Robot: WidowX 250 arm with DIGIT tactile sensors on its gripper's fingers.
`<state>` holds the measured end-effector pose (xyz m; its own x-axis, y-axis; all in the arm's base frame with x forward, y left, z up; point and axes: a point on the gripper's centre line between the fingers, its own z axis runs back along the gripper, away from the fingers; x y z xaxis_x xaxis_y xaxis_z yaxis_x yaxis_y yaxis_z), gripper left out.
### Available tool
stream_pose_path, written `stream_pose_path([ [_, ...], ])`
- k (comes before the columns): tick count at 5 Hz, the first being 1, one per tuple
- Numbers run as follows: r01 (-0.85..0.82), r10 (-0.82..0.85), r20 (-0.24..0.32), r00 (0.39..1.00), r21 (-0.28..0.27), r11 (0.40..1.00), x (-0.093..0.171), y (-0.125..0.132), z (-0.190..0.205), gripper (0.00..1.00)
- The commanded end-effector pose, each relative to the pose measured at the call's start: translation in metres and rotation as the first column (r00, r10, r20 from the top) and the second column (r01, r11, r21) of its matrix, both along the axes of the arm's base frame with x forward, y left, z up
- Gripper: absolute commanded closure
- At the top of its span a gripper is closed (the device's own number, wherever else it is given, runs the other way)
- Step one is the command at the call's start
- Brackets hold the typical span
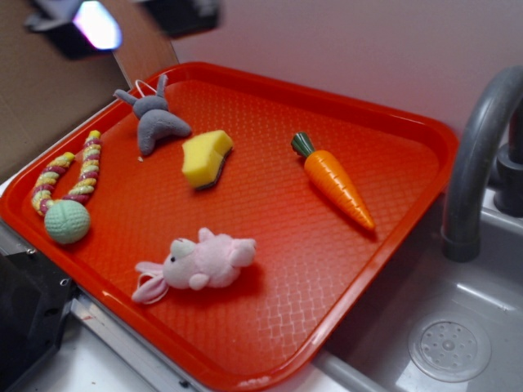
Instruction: Grab the carrot.
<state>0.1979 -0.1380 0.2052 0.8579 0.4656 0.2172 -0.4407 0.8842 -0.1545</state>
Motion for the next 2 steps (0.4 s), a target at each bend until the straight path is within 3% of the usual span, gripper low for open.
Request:
stream_pose_path([
  [1, -0.174, 0.174, 0.005, 0.985, -0.008, 0.985, 0.06, -0.008, -0.033, 0.0],
  [2, -0.218, 0.219, -0.017, 0.976, 0.013, 0.976, 0.077, -0.013, -0.059, 0.0],
])
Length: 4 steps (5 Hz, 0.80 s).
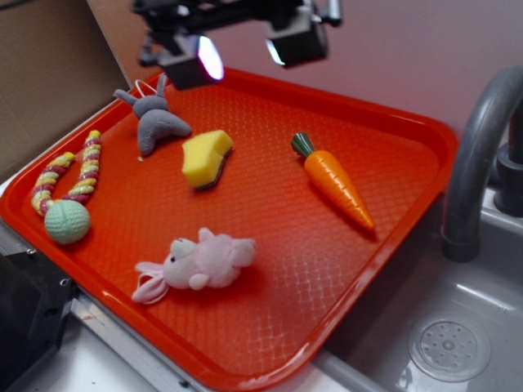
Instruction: Grab the carrot.
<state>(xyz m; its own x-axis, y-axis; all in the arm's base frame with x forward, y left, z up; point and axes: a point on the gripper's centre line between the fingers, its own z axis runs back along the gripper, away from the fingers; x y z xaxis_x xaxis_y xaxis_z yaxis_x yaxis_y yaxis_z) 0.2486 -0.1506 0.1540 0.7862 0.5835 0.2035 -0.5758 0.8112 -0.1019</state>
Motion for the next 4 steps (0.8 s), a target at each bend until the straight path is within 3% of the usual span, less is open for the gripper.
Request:
stream_pose_path([
  [1, -0.079, 0.078, -0.022, 0.997, -0.049, 0.996, 0.041, -0.009, -0.039, 0.0],
  [2, -0.086, 0.076, -0.099, 0.992, -0.103, 0.991, 0.047, -0.009, -0.066, 0.0],
  [4, -0.108, 0.083, -0.186, 0.979, -0.128, 0.986, 0.045, 0.003, -0.098, 0.0],
])
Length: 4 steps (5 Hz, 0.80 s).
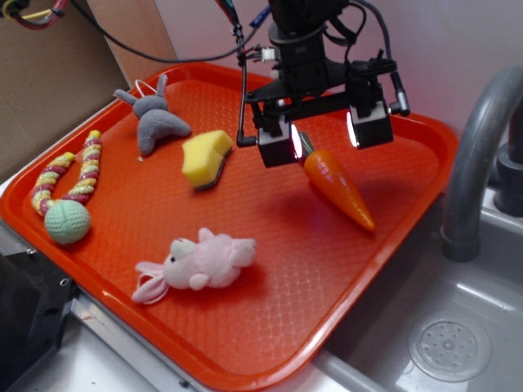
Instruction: Grab the carrot.
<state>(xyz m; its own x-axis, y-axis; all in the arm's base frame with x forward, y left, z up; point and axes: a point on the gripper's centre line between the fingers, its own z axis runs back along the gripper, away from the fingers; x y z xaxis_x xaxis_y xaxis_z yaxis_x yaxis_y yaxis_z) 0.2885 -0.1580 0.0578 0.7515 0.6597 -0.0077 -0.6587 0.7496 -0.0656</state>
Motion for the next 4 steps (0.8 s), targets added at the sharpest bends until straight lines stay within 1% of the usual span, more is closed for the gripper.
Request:
stream_pose_path([
  [1, -0.045, 0.043, -0.037, 0.998, -0.058, 0.997, 0.004, 0.013, -0.015, 0.0],
  [2, -0.065, 0.059, -0.078, 0.995, -0.078, 0.995, 0.002, 0.009, -0.027, 1.0],
  [3, -0.055, 0.051, -0.059, 0.997, -0.072, 0.996, -0.001, 0.009, -0.024, 1.0],
  [4, 0.055, -0.056, -0.007, 0.998, -0.067, 0.996, -0.006, 0.017, 0.013, 1.0],
])
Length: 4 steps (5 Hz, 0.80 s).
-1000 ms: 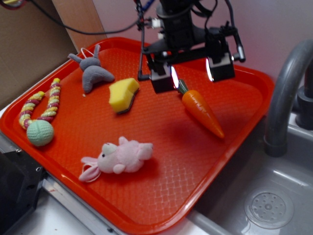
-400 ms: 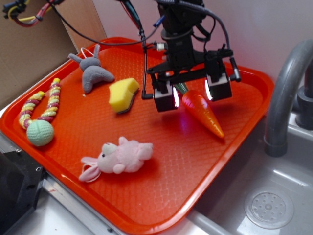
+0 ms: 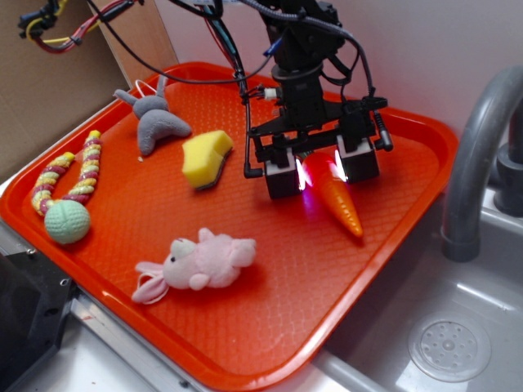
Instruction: Grab the carrot.
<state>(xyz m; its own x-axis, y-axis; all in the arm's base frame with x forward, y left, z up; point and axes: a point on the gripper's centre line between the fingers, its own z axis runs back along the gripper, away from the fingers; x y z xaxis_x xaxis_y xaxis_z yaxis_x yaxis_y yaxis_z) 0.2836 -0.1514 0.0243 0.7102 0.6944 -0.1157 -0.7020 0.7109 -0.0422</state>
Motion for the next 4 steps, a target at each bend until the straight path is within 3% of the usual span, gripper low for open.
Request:
stream_pose_path([
  [1, 0.276, -0.275, 0.166, 0.947, 0.018, 0.961, -0.009, 0.031, 0.097, 1.0],
  [2, 0.456, -0.468, 0.22, 0.856, 0.109, 0.884, -0.032, 0.056, 0.148, 1.0],
  [3, 0.603, -0.639, 0.231, 0.734, 0.212, 0.769, -0.057, 0.064, 0.18, 1.0],
  [4, 0.611, -0.65, 0.238, 0.721, 0.222, 0.759, -0.068, 0.07, 0.191, 1.0],
])
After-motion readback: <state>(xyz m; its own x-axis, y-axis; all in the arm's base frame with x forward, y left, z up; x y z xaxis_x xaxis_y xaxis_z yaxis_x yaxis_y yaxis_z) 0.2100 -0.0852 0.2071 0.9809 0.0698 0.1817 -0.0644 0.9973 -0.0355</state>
